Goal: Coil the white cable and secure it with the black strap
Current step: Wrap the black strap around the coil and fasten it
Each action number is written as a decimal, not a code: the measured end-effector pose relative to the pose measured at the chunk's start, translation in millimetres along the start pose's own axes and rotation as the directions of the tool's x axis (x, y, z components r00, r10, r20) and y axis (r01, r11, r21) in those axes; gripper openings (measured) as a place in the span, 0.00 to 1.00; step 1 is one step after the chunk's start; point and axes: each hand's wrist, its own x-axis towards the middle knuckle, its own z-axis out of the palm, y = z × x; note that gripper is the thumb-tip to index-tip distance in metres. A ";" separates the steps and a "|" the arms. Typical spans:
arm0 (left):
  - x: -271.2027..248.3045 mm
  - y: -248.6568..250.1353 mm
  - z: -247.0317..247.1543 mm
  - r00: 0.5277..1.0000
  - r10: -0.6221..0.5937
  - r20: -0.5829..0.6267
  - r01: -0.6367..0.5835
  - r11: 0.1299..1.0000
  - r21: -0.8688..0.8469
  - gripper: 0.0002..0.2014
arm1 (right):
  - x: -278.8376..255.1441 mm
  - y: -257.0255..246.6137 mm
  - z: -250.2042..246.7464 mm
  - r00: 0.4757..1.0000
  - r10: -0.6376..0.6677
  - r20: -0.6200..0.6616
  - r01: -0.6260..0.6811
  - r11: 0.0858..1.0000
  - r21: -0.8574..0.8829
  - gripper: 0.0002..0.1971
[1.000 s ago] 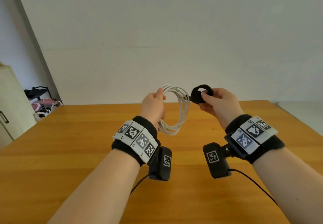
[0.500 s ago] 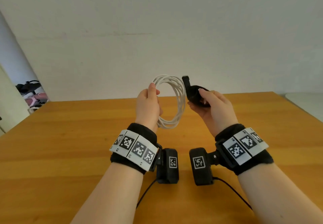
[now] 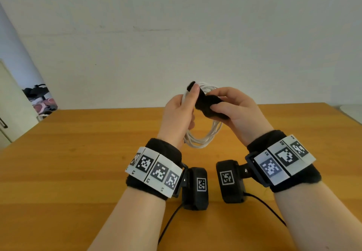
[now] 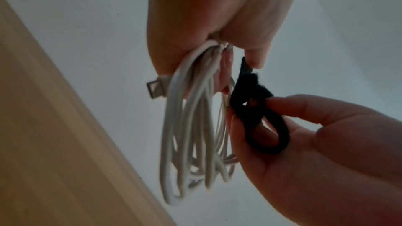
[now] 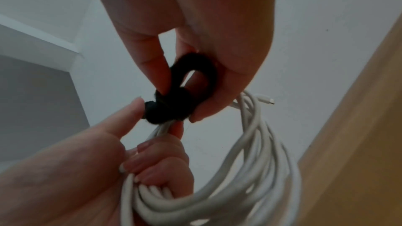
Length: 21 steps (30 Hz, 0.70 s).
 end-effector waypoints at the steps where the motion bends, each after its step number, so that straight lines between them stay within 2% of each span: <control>1: -0.1 0.3 0.1 1.000 0.012 -0.002 -0.012 1.000 0.003 0.17 | 1.5 -0.3 0.4 1.000 -0.001 0.007 0.001 1.000 -0.023 0.11; 4: 0.7 -1.2 -0.4 0.999 0.051 -0.019 -0.050 0.999 0.012 0.15 | 4.9 2.2 2.9 1.000 -0.002 0.027 0.005 0.997 -0.079 0.09; 6: 2.2 -2.6 -1.4 0.998 0.053 -0.025 -0.052 0.998 0.031 0.15 | 5.9 4.4 4.9 0.999 -0.007 0.048 0.012 0.994 -0.108 0.03; 10: 1.3 -2.5 -0.2 1.000 0.022 -0.005 -0.022 1.000 -0.005 0.16 | 9.1 7.8 3.8 0.997 -0.079 -0.007 0.075 0.966 -0.248 0.09; 14: 1.2 -1.5 1.2 1.000 -0.006 0.008 0.006 1.000 -0.021 0.11 | 12.2 6.0 -6.1 0.996 -0.072 -0.050 0.062 0.982 -0.179 0.09; 17: 2.2 -1.7 2.1 1.000 -0.016 -0.012 0.016 1.000 -0.007 0.09 | 12.9 2.8 -10.5 0.995 -0.102 -0.002 0.100 0.978 -0.180 0.10; 21: 3.0 -2.2 0.2 0.996 -0.068 -0.061 0.063 0.995 -0.079 0.11 | 10.4 1.0 -11.4 0.991 -0.127 0.030 0.130 0.986 -0.102 0.11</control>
